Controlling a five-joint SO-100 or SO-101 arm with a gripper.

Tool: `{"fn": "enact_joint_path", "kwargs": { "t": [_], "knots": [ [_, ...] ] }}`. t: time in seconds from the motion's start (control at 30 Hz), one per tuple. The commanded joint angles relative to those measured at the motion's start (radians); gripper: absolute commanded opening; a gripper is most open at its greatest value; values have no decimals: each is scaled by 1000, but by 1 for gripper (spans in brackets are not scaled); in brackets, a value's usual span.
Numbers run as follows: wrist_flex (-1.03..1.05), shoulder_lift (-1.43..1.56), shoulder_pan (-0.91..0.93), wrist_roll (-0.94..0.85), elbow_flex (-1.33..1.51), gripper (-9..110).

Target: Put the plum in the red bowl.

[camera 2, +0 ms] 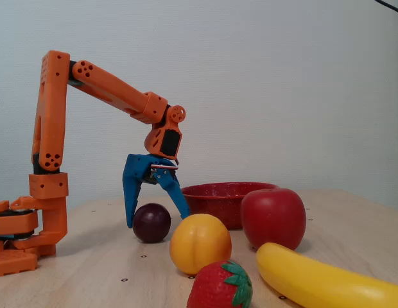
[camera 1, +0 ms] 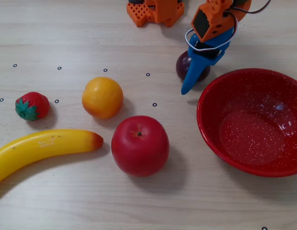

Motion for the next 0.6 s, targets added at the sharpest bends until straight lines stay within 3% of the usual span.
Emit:
{"fn": "enact_joint_path", "kwargs": {
  "t": [0.0, 0.33, 0.57],
  "knots": [
    [35, 31, -28, 32, -51, 49],
    [34, 29, -14, 43, -51, 48],
    [46, 31, -18, 35, -48, 37]
  ]
}}
